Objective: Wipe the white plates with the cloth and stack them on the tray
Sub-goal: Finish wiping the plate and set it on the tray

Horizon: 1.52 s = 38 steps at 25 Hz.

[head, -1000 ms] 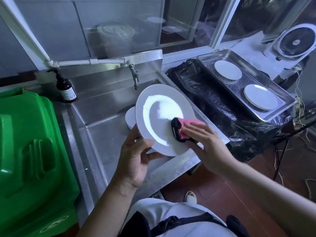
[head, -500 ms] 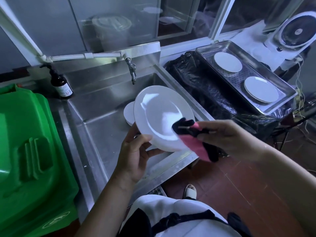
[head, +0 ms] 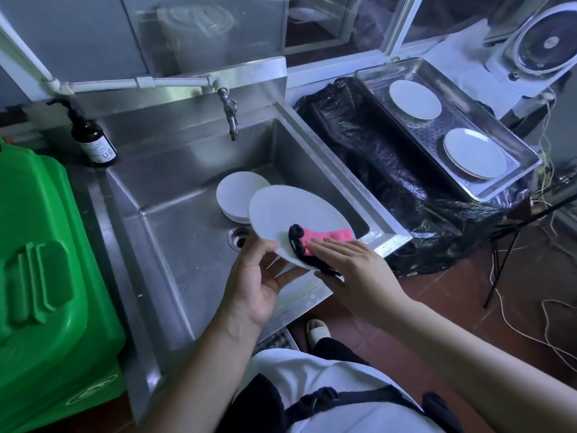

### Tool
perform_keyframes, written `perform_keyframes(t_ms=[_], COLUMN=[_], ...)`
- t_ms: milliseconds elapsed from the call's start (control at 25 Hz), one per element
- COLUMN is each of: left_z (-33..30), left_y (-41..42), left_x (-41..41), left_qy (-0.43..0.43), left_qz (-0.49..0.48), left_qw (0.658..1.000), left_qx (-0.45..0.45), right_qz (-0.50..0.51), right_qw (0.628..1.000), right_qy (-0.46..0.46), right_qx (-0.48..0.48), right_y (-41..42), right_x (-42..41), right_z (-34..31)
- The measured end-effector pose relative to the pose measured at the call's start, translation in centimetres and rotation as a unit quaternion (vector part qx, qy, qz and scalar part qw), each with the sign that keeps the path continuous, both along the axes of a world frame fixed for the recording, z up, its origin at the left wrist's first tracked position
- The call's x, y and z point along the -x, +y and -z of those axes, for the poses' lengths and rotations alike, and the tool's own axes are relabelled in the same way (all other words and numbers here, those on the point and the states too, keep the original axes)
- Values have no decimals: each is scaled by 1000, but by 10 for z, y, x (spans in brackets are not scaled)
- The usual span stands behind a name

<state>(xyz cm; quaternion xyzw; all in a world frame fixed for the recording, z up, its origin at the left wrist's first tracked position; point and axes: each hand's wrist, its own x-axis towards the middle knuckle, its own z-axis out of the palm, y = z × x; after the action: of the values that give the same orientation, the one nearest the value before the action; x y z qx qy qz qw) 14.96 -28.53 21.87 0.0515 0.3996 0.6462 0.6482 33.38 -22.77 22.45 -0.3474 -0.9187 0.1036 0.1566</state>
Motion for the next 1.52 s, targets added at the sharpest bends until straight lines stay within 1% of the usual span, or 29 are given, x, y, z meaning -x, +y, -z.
perform_keyframes(t_ms=[200,440,520,560,600,640,680,720,760,800,840,880,920,960,1000,1040,1120,1200,1240,1280,1320,1360,1440,1480,1520], left_z=[-5,-18,-26,-33,-38,-44,-49,-54,-57,-57,-54,-50,-47,-45,-45,-46,-52,-54,-56,-56,-57,-57,-57,-58,-58], left_y=[12,33,42,48,55,62,70,77,80,80,77,71,63,55,48,43,37,40,43,45,46,47,46,47,48], left_x=[-11,-11,-11,-10,-7,-4,0,4,9,16,24,32,39,42,41,39,28,16,10,4,-3,-9,-22,-28,-34], left_qy=[-11,-16,-1,14,41,78,131,201,276,340,377,380,346,285,223,184,163,179,187,191,192,194,208,217,225], left_qz=[-16,-95,-107,-104,-93,-73,-46,-24,-20,-34,-59,-76,-76,-56,-22,15,68,76,72,66,56,43,25,15,3], left_qw=[997,970,965,967,970,973,972,962,945,923,905,902,918,946,969,981,984,980,979,978,979,979,977,976,974], left_qx=[73,222,238,234,222,205,192,182,176,179,186,190,177,145,102,57,-19,-43,-44,-45,-45,-44,-39,-32,-26], right_qz=[-17,-58,-72,-60,-37,-3,36,75,105,120,120,114,101,86,72,66,53,28,9,-9,-18,-15,2,25,57], right_qw=[999,998,997,997,995,985,953,889,807,727,667,624,590,558,530,507,472,451,442,445,465,499,587,625,653], right_qy=[-34,18,35,48,65,97,153,230,293,333,348,350,345,347,348,352,359,328,309,287,258,228,165,146,148], right_qx=[-35,-33,4,29,70,146,259,388,502,589,648,689,723,749,770,784,803,830,842,848,847,836,793,767,740], right_y=[19,45,57,65,75,86,98,110,121,129,136,142,145,149,154,159,167,173,177,181,185,191,202,208,215], right_x=[0,13,17,20,23,28,31,33,32,28,20,12,4,-2,-9,-14,-21,-25,-27,-29,-32,-36,-41,-44,-47], right_z=[8,23,18,17,13,10,3,-1,-4,-7,-6,-3,-1,5,11,20,33,38,39,37,33,29,15,8,4])
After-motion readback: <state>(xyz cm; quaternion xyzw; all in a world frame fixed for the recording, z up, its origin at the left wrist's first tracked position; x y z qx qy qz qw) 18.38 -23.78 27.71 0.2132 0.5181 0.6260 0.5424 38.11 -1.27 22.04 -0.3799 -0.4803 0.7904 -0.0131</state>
